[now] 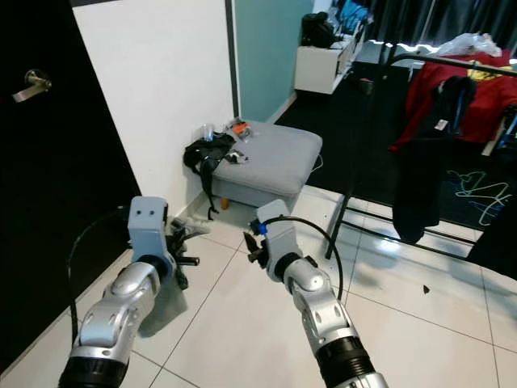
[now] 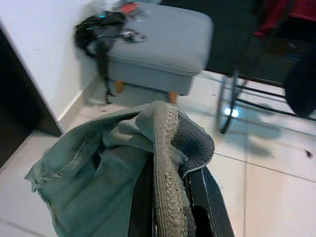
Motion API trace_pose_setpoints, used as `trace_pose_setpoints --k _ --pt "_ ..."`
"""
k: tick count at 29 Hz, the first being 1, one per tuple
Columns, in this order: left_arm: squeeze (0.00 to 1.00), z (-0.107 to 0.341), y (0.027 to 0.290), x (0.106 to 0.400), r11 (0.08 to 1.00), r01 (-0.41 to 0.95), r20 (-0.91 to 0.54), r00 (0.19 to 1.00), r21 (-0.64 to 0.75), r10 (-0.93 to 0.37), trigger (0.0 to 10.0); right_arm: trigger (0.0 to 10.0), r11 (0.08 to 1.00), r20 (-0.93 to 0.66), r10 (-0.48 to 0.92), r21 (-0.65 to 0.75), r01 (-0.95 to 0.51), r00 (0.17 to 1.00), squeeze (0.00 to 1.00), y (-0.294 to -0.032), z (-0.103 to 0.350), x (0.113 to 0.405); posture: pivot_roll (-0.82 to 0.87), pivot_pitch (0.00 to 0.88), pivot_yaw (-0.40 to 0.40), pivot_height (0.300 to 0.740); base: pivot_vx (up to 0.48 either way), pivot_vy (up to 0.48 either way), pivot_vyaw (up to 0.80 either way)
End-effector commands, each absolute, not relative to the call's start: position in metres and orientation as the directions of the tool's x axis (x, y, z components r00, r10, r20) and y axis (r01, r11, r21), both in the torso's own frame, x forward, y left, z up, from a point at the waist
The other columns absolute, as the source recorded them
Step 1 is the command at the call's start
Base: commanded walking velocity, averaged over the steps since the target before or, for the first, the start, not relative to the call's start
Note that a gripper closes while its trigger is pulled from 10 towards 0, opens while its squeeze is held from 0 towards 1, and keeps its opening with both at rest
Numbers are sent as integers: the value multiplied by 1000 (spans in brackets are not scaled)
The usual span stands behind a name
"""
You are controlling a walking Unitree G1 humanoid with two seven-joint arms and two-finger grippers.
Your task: Hang hanger
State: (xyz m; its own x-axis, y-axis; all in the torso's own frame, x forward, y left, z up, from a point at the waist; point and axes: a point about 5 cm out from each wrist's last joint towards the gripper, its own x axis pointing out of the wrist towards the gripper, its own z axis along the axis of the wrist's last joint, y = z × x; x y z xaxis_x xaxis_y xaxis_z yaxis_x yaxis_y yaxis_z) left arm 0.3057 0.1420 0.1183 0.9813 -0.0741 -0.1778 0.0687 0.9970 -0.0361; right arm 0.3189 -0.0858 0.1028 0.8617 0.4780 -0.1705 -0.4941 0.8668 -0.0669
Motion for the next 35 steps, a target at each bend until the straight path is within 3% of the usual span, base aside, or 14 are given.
trace_pose_setpoints --k 1,21,26,35 --pt "0 118 141 305 997 75 -185 980 -27 -78 10000 10000 870 -184 473 -54 -490 861 0 -86 98 318 34 0 -21 740 0 0 0" --pt "0 115 141 304 995 62 -234 969 -72 -78 10000 10000 874 -188 468 -43 -483 863 0 -88 96 315 34 0 -17 740 0 -385 0" --pt "0 111 144 304 992 34 -270 960 -124 -67 10000 10000 875 -188 466 -42 -481 864 0 -88 96 315 34 0 -18 740 0 191 0" --pt "0 113 145 304 996 28 -254 966 -82 -48 10000 10000 876 -187 466 -41 -481 865 0 -88 96 315 33 0 -18 740 0 193 0"
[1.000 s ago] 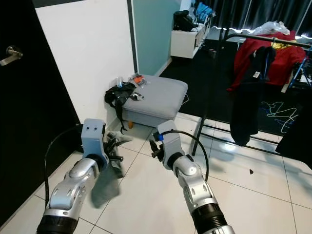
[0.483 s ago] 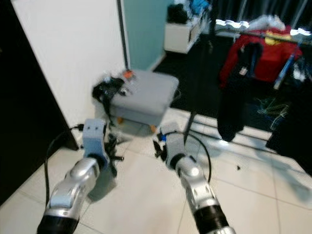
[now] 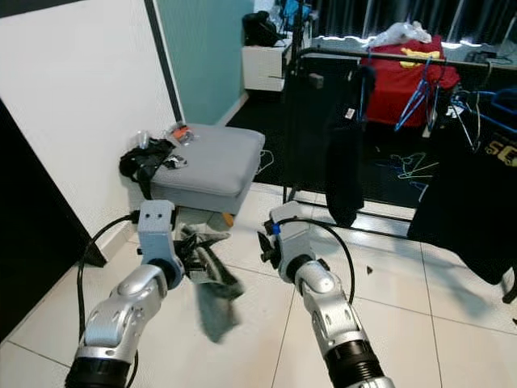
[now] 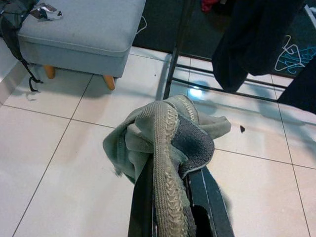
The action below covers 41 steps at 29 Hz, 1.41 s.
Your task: Hang hanger
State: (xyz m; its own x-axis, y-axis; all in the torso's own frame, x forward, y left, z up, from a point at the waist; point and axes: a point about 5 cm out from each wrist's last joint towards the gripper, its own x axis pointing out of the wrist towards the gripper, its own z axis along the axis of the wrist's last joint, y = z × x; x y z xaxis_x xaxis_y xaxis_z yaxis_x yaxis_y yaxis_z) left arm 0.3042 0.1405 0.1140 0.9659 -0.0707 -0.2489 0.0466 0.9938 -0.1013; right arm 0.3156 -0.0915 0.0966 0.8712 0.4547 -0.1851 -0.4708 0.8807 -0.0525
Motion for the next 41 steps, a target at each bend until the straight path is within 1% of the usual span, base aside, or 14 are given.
trace_pose_setpoints --k 1,14,18,24,27,28,30,31,33,34,36,37,39,41 --pt "0 113 145 304 996 28 -254 966 -82 -48 10000 10000 876 -187 466 -41 -481 865 0 -88 96 315 33 0 -18 740 0 0 0" --pt "0 114 144 301 997 31 -240 970 -74 -48 10000 10000 877 -184 465 -38 -479 866 0 -89 95 312 38 0 -22 740 0 0 0" --pt "0 117 147 305 998 30 -222 974 -48 -40 10000 10000 871 -166 481 -18 -490 861 0 -88 99 315 43 0 -26 740 0 0 0" --pt "0 117 159 307 999 31 -208 977 -25 -35 10000 10000 861 -137 503 -7 -509 853 0 -98 103 318 41 0 -25 740 0 0 0" --pt "0 126 165 309 998 66 -161 985 -1 -65 10000 10000 802 -134 587 -44 -596 799 0 -102 105 314 43 0 -24 740 0 0 0" --pt "0 126 165 309 998 66 -161 985 -1 -65 10000 10000 802 -134 587 -44 -596 799 0 -102 105 314 43 0 -24 740 0 0 0" --pt "0 136 165 311 990 138 -99 986 -3 -138 10000 10000 742 -119 661 -48 -669 741 0 -101 108 310 42 0 -24 740 0 0 0" --pt "0 136 165 311 990 138 -99 986 -3 -138 10000 10000 742 -119 661 -48 -669 741 0 -101 108 310 42 0 -24 740 0 0 0" --pt "0 149 167 312 976 219 -37 975 -11 -220 10000 10000 653 -28 757 45 -756 652 0 -102 123 304 44 0 -26 740 0 0 0" --pt "0 149 167 312 976 219 -37 975 -11 -220 10000 10000 653 -28 757 45 -756 652 0 -102 123 304 44 0 -26 740 0 0 0" --pt "0 158 172 314 963 267 0 964 -17 -267 10000 10000 563 29 823 77 -823 567 0 -105 134 298 41 0 -26 740 0 0 0" --pt "0 158 172 314 963 267 0 964 -17 -267 10000 10000 563 29 823 77 -823 567 0 -105 134 298 41 0 -26 740 0 0 0" --pt "0 168 180 318 960 277 38 960 -29 -276 10000 10000 517 33 853 79 -852 520 0 -116 139 295 37 0 -26 740 0 0 0" --pt "0 170 183 320 961 276 48 960 -30 -275 10000 10000 508 32 859 79 -858 511 0 -119 140 295 37 0 -23 740 0 0 0"
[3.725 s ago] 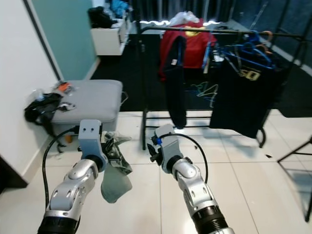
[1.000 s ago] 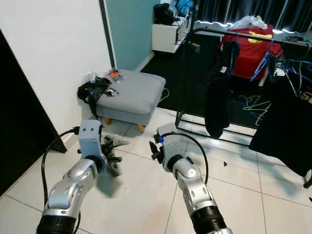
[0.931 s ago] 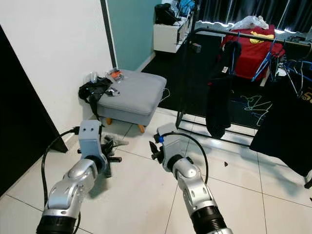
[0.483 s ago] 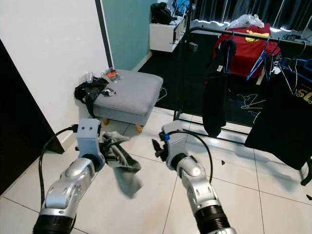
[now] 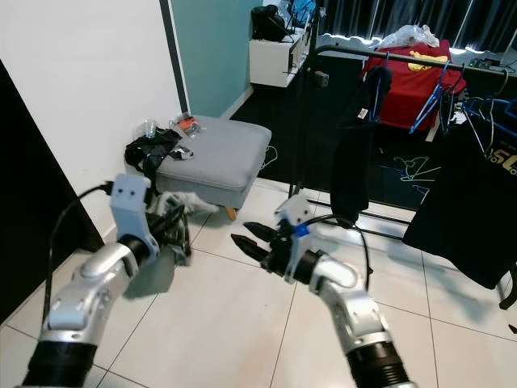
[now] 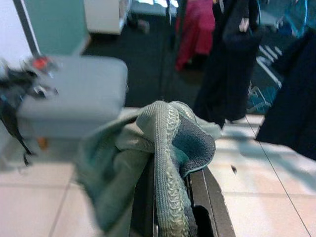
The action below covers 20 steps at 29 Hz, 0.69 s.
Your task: Hang hanger
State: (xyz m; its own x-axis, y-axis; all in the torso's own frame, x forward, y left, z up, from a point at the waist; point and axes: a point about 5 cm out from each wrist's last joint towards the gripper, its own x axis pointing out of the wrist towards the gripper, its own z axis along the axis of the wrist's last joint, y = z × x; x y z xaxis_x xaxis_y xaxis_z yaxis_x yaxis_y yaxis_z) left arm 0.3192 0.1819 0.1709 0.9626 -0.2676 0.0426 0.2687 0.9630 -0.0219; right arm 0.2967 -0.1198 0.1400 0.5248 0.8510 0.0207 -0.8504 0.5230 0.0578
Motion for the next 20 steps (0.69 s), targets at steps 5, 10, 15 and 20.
trace_pose_setpoints --k 5,10,15,20 --pt "0 179 189 323 958 286 75 956 -15 -284 10000 10000 537 47 840 75 -840 541 0 -132 143 298 43 1 -23 740 0 0 0" --pt "0 185 194 324 952 305 96 948 -9 -302 10000 10000 470 88 874 91 -878 477 0 -138 150 289 41 6 -18 740 0 0 0" --pt "0 186 193 324 947 320 101 943 -18 -317 10000 10000 454 78 885 84 -887 460 0 -139 150 286 40 9 -16 740 0 0 0" --pt "0 191 185 321 922 384 126 918 -41 -377 10000 10000 514 43 856 46 -857 515 0 -143 146 290 41 6 -14 740 0 0 0"
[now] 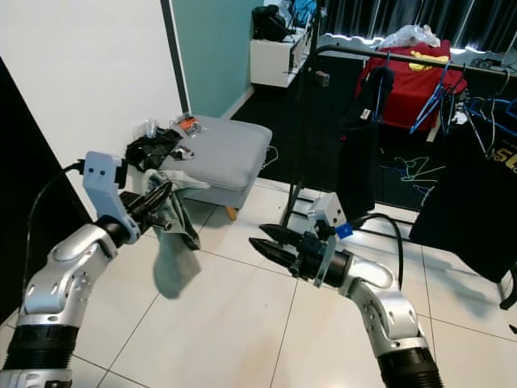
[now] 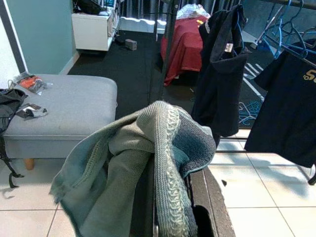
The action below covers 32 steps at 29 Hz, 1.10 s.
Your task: Hang hanger
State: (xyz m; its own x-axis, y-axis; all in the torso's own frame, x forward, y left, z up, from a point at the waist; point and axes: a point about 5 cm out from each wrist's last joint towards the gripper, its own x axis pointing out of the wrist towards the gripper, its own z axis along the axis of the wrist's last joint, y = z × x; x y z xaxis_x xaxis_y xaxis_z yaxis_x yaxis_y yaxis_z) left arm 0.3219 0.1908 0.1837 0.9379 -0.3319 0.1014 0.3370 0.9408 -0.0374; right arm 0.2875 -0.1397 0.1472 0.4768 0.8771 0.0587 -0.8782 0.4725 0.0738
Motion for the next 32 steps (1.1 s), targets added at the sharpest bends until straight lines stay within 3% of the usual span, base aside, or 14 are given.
trace_pose_setpoints --k 1,5,6,7,8,9,18,23,24,32 --pt "0 191 185 321 922 384 126 918 -41 -377 10000 10000 514 43 856 46 -857 515 0 -143 146 290 41 6 -14 740 0 0 0" --pt "0 197 176 318 896 440 153 891 -58 -427 10000 10000 525 74 844 82 -847 531 0 -140 145 293 49 13 -20 740 0 0 0" --pt "0 203 170 316 876 477 175 870 -68 -460 10000 10000 518 99 842 119 -847 530 82 -137 144 294 49 14 -20 740 0 0 0" --pt "0 207 166 314 861 503 188 855 -75 -483 10000 10000 502 122 845 155 -851 521 847 -134 144 293 49 14 -20 740 0 0 0" --pt "0 207 166 314 861 503 188 855 -75 -483 10000 10000 502 122 845 155 -851 521 847 -134 144 293 49 14 -20 740 0 0 0" --pt "0 210 165 314 854 515 196 848 -79 -493 10000 10000 485 144 847 184 -855 512 1000 -133 145 292 46 11 -16 740 0 0 0" --pt "0 220 153 312 805 586 227 800 -95 -555 10000 10000 495 75 861 113 -862 504 1000 -121 132 291 46 11 -15 740 0 0 0" --pt "0 228 142 306 755 647 241 753 -106 -612 10000 10000 564 -49 824 -34 -825 565 1000 -116 114 300 50 11 -12 740 0 0 0" --pt "0 232 140 304 740 664 249 739 -112 -626 10000 10000 552 -85 827 -69 -831 556 8 -115 109 301 50 12 -11 740 0 0 0" --pt "0 241 134 301 702 703 269 702 -114 -659 10000 10000 545 -99 826 -110 -831 555 0 -111 105 305 52 11 -10 740 0 0 0"
